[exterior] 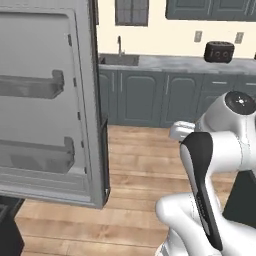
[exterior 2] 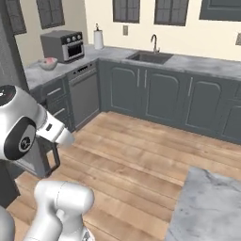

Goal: Place the bowl with the garlic and sweet potato on the top shelf of the fridge. Place the bowl with the fish and steak on the second highest shelf of the fridge.

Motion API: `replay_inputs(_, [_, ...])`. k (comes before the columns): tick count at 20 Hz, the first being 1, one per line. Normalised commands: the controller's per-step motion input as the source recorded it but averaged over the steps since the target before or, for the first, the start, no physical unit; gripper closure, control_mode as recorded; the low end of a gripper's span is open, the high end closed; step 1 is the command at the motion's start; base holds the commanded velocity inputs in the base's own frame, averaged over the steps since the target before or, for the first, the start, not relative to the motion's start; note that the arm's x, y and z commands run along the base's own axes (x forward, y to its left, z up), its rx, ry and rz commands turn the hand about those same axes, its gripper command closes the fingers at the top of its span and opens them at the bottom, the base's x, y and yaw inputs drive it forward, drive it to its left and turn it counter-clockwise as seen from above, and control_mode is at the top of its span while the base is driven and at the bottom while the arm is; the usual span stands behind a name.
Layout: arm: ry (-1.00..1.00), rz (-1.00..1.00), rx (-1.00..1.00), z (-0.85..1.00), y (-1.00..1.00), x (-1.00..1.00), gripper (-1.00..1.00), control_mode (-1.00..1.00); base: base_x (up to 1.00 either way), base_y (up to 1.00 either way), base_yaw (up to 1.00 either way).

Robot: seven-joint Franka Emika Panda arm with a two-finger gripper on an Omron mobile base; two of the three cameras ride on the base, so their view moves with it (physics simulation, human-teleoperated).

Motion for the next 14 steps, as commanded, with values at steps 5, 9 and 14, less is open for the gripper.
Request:
replay_inputs(5, [0.0,0.0,0.0,0.0,0.0,0.0,-1.0,1.0,1.0,-0.13,-0.1])
replay_inputs(9, [0.0,0.0,0.0,0.0,0.0,0.0,-1.0,1.0,1.0,-0.04,-0.04])
replay_inputs(14, [0.0,0.0,0.0,0.0,0.0,0.0,-1.0,1.0,1.0,-0.01,-0.02])
